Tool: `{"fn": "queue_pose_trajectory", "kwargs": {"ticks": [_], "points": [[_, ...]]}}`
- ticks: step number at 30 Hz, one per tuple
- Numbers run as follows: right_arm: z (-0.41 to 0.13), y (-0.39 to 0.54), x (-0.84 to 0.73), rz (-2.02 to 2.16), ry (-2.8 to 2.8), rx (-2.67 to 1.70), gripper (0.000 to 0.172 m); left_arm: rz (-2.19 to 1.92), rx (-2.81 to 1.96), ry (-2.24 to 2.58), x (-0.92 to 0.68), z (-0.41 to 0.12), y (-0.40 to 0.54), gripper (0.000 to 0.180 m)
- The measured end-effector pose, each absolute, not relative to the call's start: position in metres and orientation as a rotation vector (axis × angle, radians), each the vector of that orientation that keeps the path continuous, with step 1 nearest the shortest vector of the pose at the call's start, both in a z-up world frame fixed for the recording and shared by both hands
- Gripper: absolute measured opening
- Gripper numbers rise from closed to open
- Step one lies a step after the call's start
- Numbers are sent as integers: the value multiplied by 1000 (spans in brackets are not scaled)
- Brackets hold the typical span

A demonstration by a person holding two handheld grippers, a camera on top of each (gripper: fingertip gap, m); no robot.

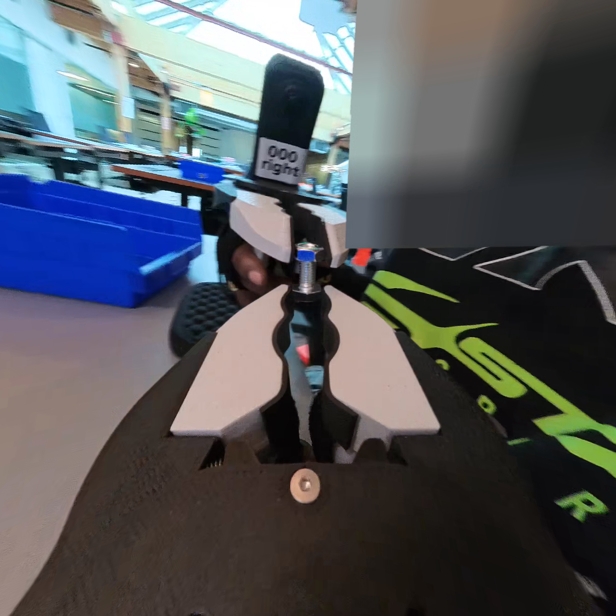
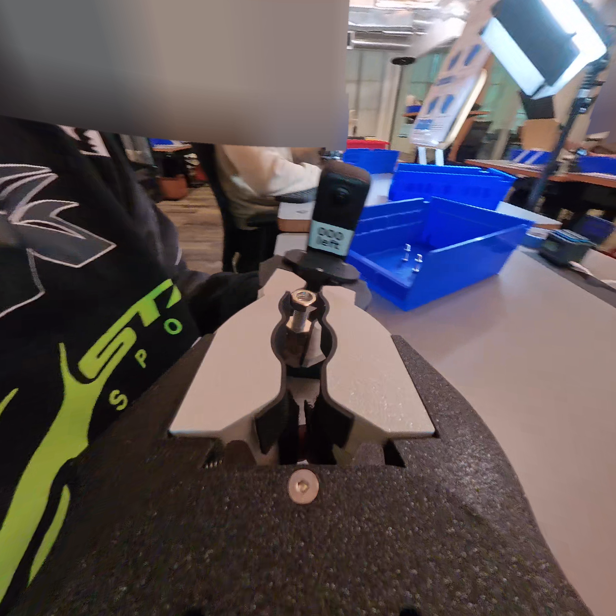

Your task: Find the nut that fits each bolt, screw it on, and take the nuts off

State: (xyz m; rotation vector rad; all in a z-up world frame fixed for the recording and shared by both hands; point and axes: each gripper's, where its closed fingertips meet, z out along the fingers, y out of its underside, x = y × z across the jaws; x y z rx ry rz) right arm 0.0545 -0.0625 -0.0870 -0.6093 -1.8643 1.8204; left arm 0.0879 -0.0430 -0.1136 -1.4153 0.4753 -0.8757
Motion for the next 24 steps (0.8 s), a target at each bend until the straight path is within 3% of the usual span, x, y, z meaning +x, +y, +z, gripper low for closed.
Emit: {"fn": "queue_pose_trajectory", "kwargs": {"ticks": [6, 10, 12, 15, 19, 24], "points": [[-80, -80, 72, 1969, -1908, -397, 15, -1270, -1305, 566, 107, -104, -68, 14], [-78, -80, 69, 1993, -1899, -388, 15, -1269, -1289, 540, 104, -101, -68, 15], [-77, -70, 57, 1966, -1835, -491, 18, -1136, -1308, 447, 92, -102, -54, 15], [-72, -46, 36, 1901, -1656, -702, 43, -766, -1347, 203, 55, -103, -26, 15], [-83, -16, 8, 1682, -1403, -1044, 41, -290, -1399, -100, 4, -111, -10, 15], [-93, -14, -4, 1451, -1318, -1129, 35, 67, -1449, -160, -8, -117, -5, 15]]}}
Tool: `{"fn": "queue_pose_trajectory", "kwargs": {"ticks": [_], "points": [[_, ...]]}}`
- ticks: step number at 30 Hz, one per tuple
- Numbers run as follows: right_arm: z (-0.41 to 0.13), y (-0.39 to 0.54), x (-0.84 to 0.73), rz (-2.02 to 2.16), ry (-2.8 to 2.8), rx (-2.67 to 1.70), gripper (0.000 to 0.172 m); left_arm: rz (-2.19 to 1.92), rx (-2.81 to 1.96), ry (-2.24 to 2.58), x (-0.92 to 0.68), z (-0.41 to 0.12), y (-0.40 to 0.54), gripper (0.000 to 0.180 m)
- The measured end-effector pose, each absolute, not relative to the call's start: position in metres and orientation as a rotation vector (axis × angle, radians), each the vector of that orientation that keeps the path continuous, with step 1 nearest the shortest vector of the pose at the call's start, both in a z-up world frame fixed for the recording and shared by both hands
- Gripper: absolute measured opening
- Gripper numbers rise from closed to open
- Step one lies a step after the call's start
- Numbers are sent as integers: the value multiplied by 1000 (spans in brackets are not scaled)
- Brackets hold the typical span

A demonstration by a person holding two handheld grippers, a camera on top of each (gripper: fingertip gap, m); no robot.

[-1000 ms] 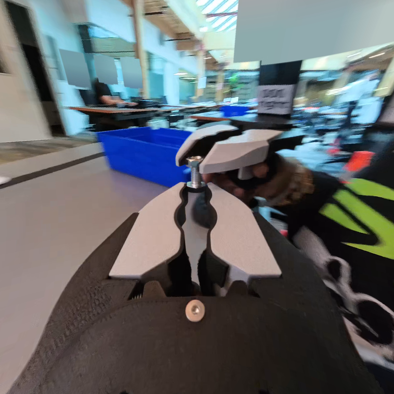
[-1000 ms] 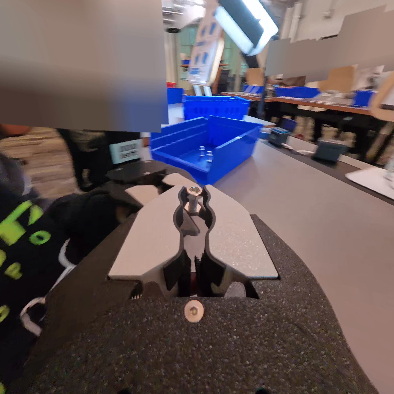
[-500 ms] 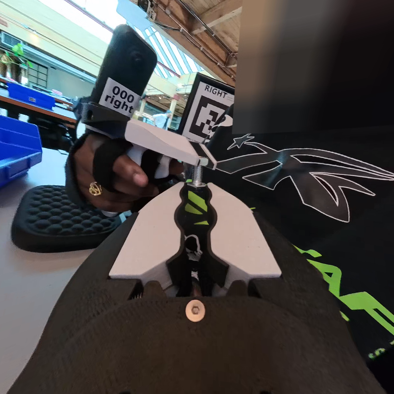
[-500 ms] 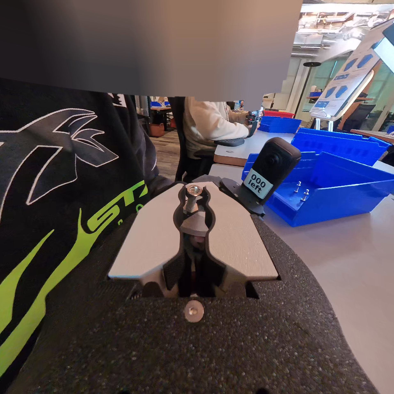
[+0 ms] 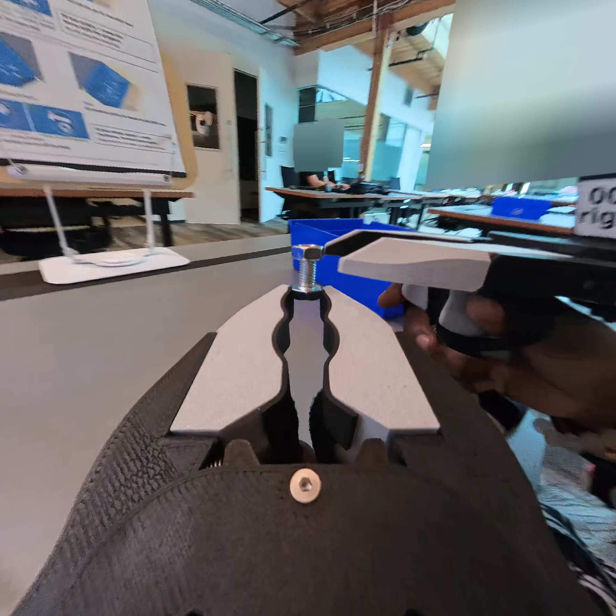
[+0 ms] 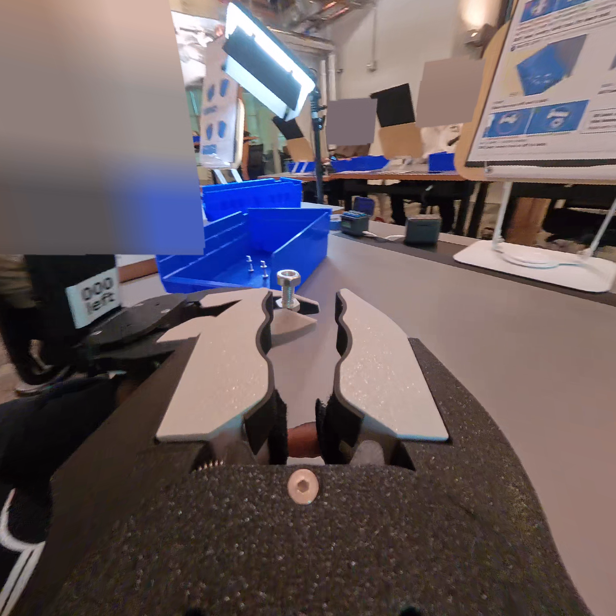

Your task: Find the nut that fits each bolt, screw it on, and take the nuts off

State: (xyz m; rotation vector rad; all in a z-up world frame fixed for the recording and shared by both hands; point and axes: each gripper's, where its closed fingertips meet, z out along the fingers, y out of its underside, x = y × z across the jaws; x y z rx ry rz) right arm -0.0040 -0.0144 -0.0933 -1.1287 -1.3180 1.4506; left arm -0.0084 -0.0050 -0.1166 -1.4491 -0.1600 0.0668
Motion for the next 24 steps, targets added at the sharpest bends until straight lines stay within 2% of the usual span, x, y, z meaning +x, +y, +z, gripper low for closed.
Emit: {"fn": "queue_pose_trajectory", "kwargs": {"ticks": [4, 9, 11, 15, 20, 24], "points": [[-95, -19, -10, 1382, -1308, -1142, 32, 190, -1479, -143, -7, -120, -2, 15], [-97, -21, -10, 1370, -1314, -1149, 16, 221, -1488, -117, -3, -122, 0, 15], [-96, -22, -8, 1388, -1330, -1130, 16, 186, -1490, -97, -1, -121, 0, 15], [-89, -32, 4, 1482, -1438, -971, 15, -114, -1460, 52, 20, -114, -6, 15], [-64, -49, 33, 1784, -1534, -714, 15, -705, -1461, 238, 50, -113, -31, 15], [-51, -26, 36, 1738, -1472, -730, 15, -651, -1428, 223, 39, -108, -33, 15]]}}
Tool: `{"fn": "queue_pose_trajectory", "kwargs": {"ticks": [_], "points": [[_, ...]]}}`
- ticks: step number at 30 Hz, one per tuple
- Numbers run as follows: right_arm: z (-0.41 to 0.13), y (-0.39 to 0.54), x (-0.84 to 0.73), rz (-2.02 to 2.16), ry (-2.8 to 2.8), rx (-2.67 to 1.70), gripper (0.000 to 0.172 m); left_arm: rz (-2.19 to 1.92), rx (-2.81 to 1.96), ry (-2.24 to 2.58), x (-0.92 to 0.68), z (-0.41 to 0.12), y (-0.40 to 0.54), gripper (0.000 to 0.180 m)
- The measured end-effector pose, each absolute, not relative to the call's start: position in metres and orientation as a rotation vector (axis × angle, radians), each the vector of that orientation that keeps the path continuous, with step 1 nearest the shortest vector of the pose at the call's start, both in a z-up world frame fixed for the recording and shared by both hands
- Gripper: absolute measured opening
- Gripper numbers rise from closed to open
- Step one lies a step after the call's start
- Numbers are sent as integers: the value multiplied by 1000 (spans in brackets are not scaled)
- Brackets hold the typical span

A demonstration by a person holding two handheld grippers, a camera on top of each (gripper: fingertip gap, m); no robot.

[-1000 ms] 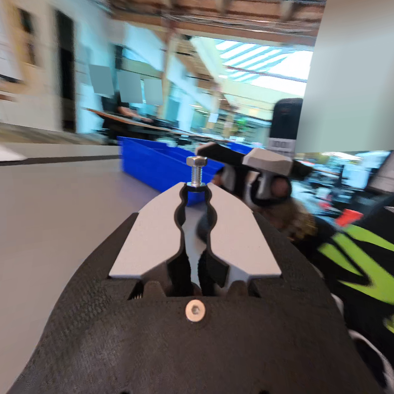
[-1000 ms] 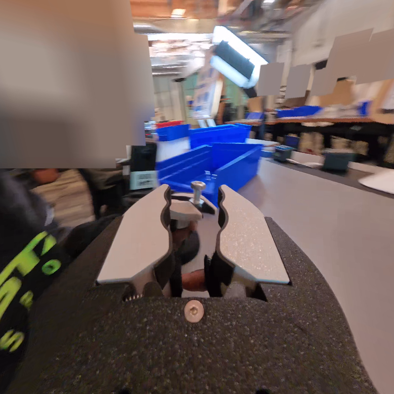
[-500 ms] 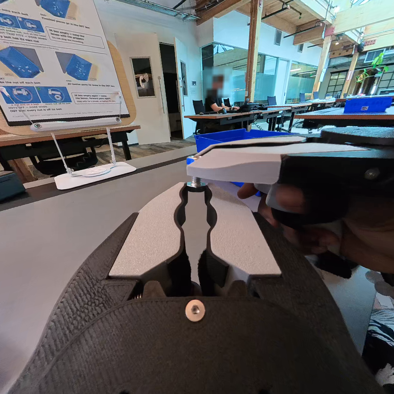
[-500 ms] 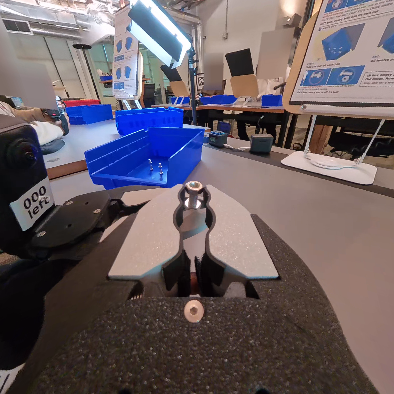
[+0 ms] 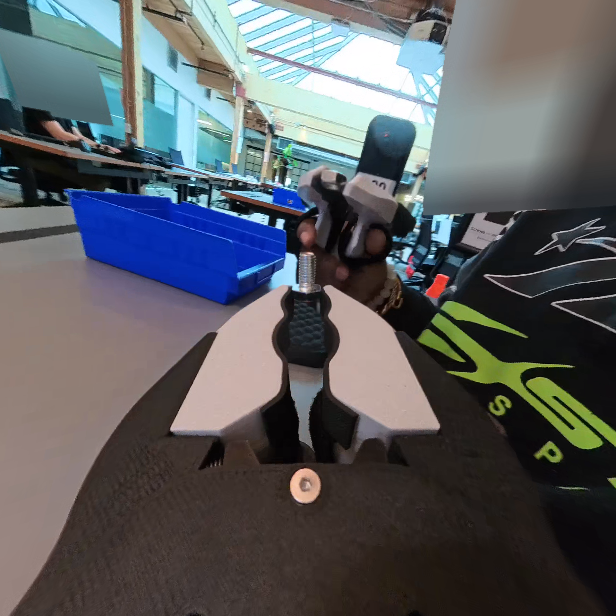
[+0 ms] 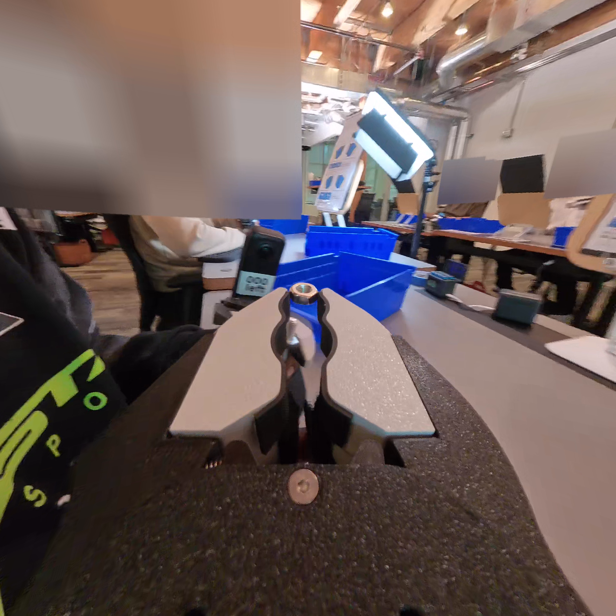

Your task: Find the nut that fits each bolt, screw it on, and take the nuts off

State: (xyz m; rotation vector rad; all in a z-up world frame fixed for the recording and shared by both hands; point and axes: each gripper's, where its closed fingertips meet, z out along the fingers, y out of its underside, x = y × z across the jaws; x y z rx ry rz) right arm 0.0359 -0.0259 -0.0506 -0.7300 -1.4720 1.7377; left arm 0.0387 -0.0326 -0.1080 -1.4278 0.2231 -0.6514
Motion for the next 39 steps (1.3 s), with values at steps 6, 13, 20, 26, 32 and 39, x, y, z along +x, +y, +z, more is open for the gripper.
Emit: {"fn": "queue_pose_trajectory", "kwargs": {"ticks": [6, 13, 20, 26, 32, 39], "points": [[-64, 78, 46, 1326, -1365, -1077, 16, -489, -1429, 174, 26, -109, -27, 15], [-127, 232, 102, 589, -1386, -1542, 16, -466, -1476, 199, 30, -116, -23, 15], [-186, 296, 133, 36, -1780, -1951, 16, -455, -1502, 223, 33, -120, -22, 15], [-210, 314, 140, -295, -2048, -2066, 16, -452, -1510, 226, 33, -121, -21, 15], [-221, 326, 140, -337, -2074, -2165, 17, -468, -1509, 221, 33, -121, -22, 14], [-231, 325, 143, -351, -2118, -2227, 16, -476, -1519, 222, 33, -123, -21, 15]]}}
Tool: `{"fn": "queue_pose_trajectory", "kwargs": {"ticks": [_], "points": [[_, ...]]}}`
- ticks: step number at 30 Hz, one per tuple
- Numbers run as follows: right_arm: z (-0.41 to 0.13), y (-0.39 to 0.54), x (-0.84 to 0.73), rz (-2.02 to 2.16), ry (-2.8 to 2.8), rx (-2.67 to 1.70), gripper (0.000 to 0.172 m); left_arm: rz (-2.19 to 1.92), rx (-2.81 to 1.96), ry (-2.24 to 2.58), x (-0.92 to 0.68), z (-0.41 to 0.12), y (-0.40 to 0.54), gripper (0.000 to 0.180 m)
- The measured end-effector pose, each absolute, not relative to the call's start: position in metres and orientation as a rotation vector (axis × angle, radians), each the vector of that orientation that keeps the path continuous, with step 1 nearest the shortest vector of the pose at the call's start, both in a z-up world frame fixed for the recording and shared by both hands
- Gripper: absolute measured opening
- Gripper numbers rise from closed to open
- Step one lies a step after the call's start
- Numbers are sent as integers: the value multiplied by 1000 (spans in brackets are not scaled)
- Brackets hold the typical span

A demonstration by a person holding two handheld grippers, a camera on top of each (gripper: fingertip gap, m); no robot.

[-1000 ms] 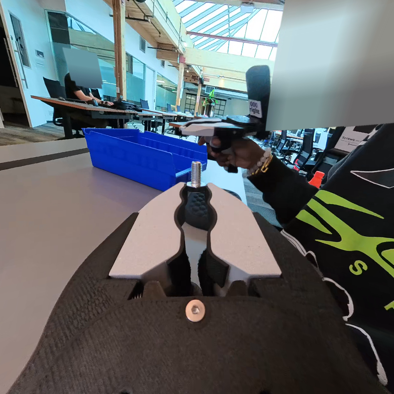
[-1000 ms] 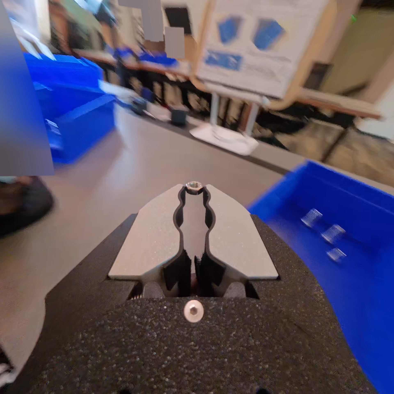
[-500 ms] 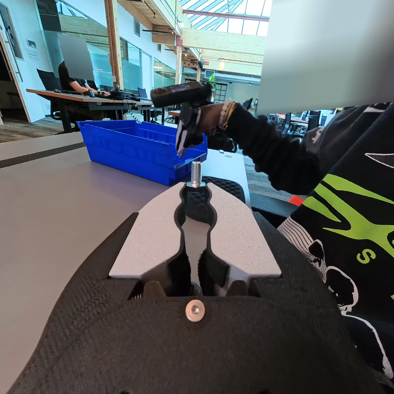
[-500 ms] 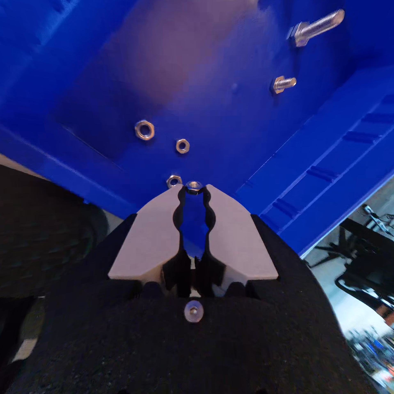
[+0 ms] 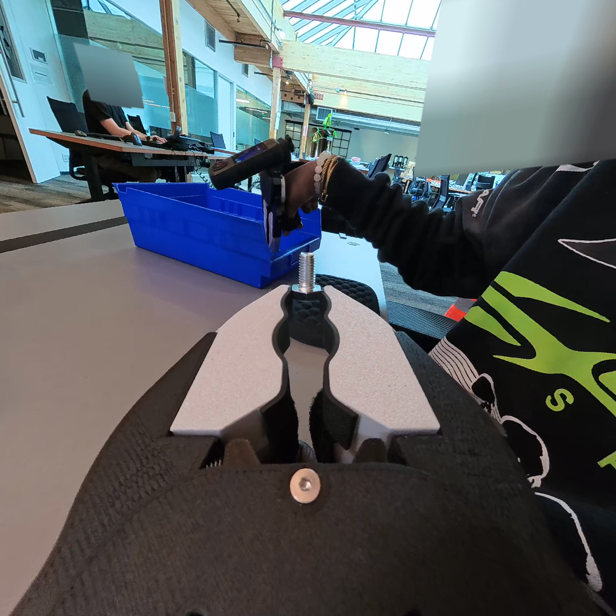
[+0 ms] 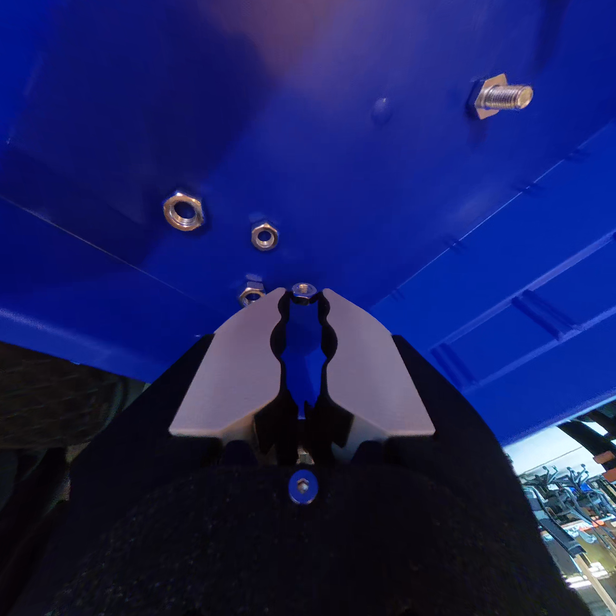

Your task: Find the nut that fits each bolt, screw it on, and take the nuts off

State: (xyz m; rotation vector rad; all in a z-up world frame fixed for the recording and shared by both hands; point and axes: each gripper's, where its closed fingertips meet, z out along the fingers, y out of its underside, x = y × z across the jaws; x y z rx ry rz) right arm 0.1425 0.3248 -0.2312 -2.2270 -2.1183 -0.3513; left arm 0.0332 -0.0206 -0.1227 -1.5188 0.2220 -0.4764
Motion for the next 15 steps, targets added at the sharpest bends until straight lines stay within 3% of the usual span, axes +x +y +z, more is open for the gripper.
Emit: {"fn": "queue_pose_trajectory", "kwargs": {"ticks": [15], "points": [[-236, 323, 139, -249, -2115, -2228, 21, -471, -1536, 230, 35, -125, -19, 15]]}}
